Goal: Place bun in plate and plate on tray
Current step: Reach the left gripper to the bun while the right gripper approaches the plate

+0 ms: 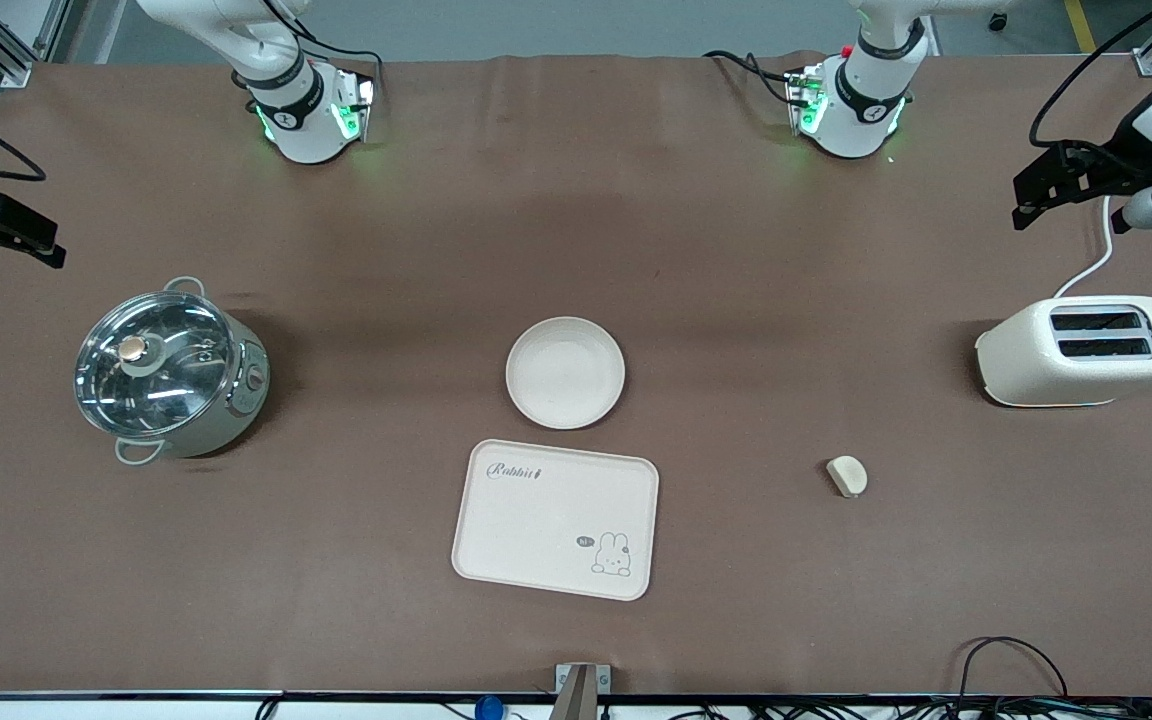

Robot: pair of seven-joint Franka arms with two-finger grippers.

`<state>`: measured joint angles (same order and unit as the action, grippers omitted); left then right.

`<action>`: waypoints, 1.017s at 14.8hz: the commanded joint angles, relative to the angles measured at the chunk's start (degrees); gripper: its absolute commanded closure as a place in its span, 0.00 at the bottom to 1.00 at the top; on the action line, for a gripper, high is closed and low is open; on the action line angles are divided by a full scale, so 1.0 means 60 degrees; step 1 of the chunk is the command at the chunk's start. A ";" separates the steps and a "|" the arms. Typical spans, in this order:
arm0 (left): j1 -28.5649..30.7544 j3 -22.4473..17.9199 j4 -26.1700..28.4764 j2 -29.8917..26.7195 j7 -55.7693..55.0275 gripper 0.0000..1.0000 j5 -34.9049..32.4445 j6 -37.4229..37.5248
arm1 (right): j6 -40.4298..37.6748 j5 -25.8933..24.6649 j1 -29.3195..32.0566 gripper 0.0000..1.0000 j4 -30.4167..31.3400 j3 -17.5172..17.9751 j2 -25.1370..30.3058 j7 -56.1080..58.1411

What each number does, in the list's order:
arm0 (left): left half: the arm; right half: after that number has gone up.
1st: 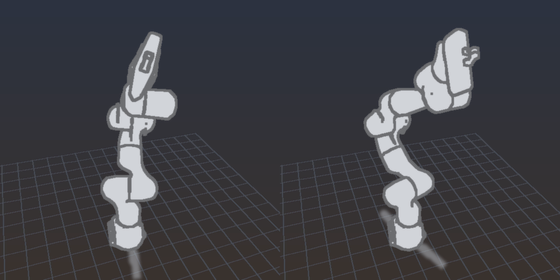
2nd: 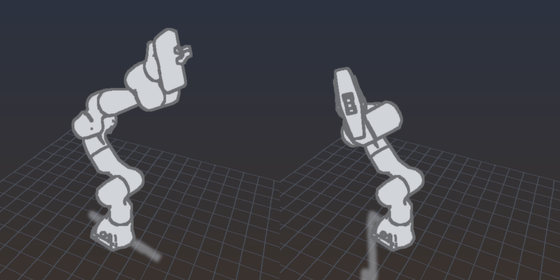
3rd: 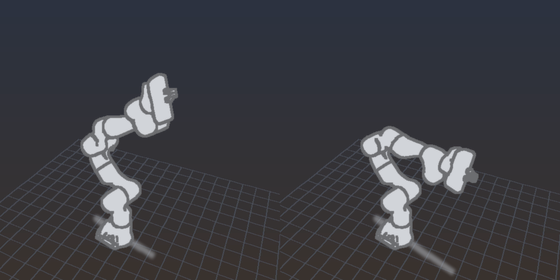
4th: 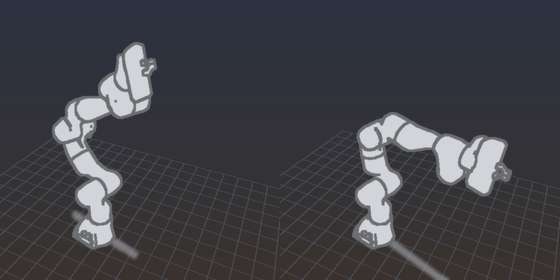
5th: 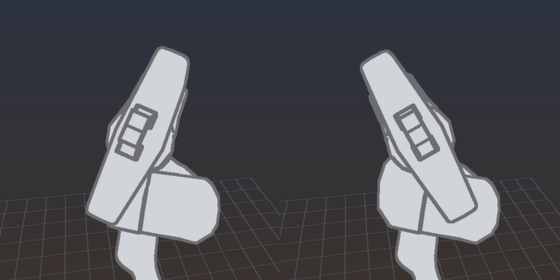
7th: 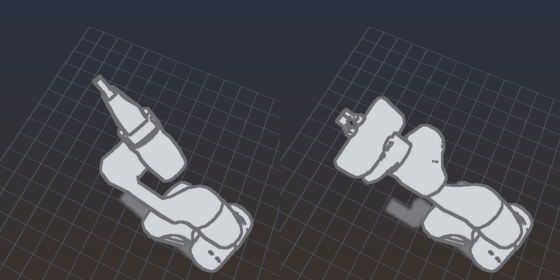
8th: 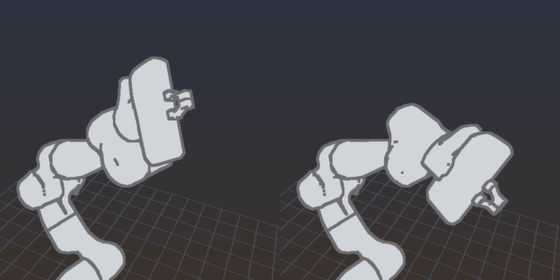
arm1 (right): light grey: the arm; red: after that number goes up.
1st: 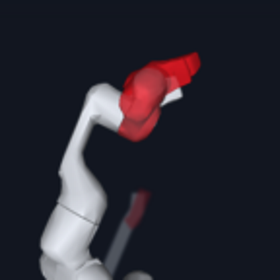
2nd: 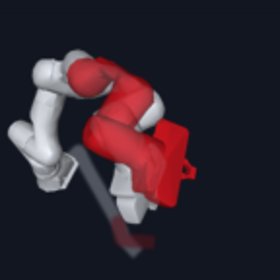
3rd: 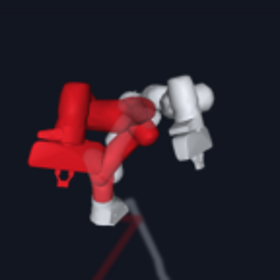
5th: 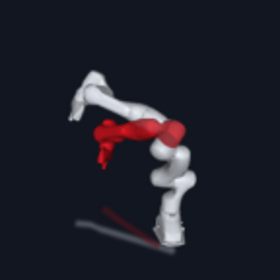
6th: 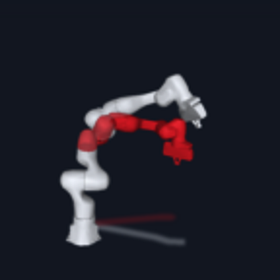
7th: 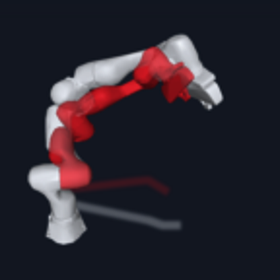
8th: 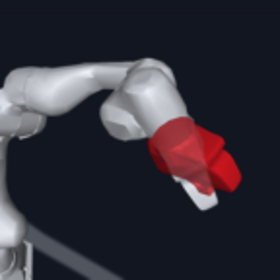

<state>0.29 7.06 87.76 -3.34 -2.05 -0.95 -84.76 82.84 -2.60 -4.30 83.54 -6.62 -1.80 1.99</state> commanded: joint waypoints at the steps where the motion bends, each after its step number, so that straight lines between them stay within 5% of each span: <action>1: 0.0172 0.0098 -0.0139 0.0158 0.0121 0.00 0.0071 0.0123 | -0.0023 0.0024 0.0043 0.00 -0.0052 0.0034 0.0021 0.0034; 6: 0.0085 0.0040 -0.0799 0.1636 -0.0069 0.00 0.0027 -0.0110 | 0.0269 0.0387 0.0014 0.00 0.0050 0.0048 -0.0022 -0.0009; 8: 0.0040 0.0054 -0.0712 0.2384 -0.1088 0.00 -0.0003 -0.1189 | 0.0736 0.0726 -0.0205 0.00 0.0458 0.0107 -0.0081 -0.0127; 15: -0.0135 0.0098 -0.0199 0.5283 -0.4095 0.00 -0.0062 -0.4632 | 0.4598 0.2511 -0.1025 0.00 0.4263 0.0107 -0.0374 -0.0376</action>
<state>-0.58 7.33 86.76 24.43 -23.17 -0.96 -108.00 103.62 9.28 -8.60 101.18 -5.82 -5.39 0.52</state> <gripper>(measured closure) 0.000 0.000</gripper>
